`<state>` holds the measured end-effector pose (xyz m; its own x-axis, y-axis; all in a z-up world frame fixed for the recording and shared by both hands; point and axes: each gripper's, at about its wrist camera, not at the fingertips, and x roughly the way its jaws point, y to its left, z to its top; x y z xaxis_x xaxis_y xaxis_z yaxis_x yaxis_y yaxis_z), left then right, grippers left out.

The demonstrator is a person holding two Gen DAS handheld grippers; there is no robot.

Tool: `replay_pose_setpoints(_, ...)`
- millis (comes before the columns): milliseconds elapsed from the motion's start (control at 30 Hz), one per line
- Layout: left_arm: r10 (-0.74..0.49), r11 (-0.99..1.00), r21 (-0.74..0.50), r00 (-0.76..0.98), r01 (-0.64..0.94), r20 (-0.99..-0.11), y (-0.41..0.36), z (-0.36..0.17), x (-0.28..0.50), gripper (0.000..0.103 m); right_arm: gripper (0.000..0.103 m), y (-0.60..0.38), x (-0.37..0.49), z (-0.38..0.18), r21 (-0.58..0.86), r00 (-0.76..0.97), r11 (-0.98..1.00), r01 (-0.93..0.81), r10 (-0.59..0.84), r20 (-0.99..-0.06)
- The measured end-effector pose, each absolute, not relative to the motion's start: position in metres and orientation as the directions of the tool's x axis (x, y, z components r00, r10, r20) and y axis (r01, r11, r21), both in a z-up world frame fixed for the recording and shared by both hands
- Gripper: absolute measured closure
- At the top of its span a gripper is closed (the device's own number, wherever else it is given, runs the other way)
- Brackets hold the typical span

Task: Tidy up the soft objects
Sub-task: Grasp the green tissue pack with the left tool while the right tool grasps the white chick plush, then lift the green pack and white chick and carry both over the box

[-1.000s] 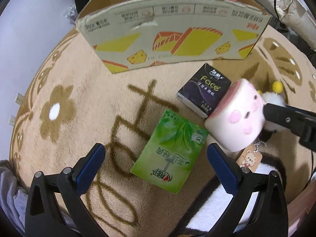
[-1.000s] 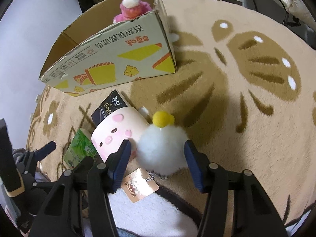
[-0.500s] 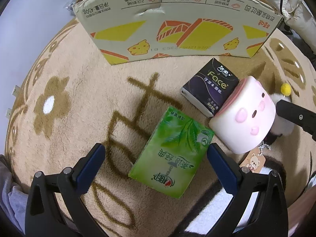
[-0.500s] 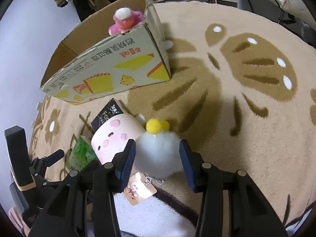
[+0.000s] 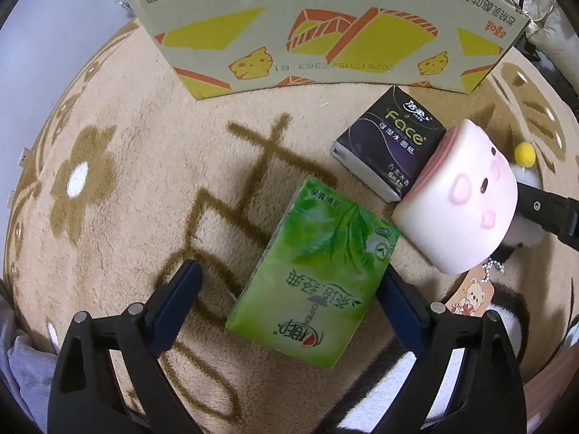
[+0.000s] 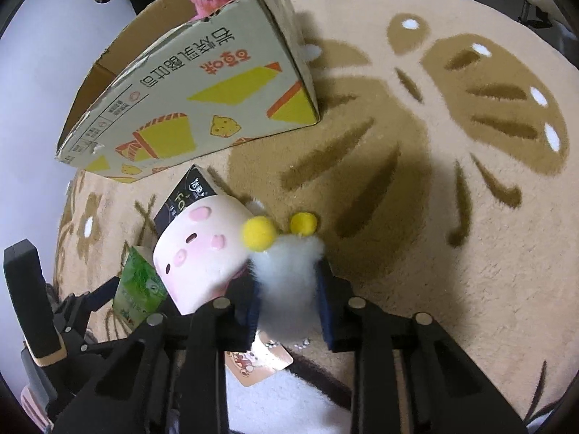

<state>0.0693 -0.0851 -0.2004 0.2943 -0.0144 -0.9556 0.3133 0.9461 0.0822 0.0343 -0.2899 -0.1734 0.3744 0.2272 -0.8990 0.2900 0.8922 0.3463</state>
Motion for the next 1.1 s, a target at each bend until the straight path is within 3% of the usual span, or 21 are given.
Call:
replay_pose_setpoints(133,-0.041,0.946,0.055,0.287,0.319,-0.957,-0.086,-0.199,0.068,0.023,0.082,-0.29,0.033,-0.172,0.348,0.391,0.889,0.299,0.218,-0.894)
replay_pose_setpoints(300,-0.053,0.952,0.038,0.283,0.305,-0.958,-0.084,-0.197,0.07,0.029,0.097,-0.293,0.029,-0.159,0.352,0.449,0.891,0.287,0.2,-0.871)
replay_pose_setpoints(500,-0.056,0.966,0.024,0.299,0.257,-0.953,-0.074,-0.19,0.072,0.049,0.099,-0.284,0.03,-0.153,0.331,0.465,0.908,0.256,0.184,-0.866)
replay_pose_setpoints(800,-0.036,0.976,0.045,0.362,0.214,-0.932,-0.062,-0.176,0.066,0.051,0.1,-0.276,0.023,-0.133,0.318,0.549,0.926,0.204,0.16,-0.82)
replay_pose_setpoints(1100,-0.06,0.984,0.032,0.491,0.176,-0.869,-0.06,-0.129,0.04,0.051,0.1,-0.261,0.009,-0.094,0.3,0.699,0.949,0.101,0.147,-0.7)
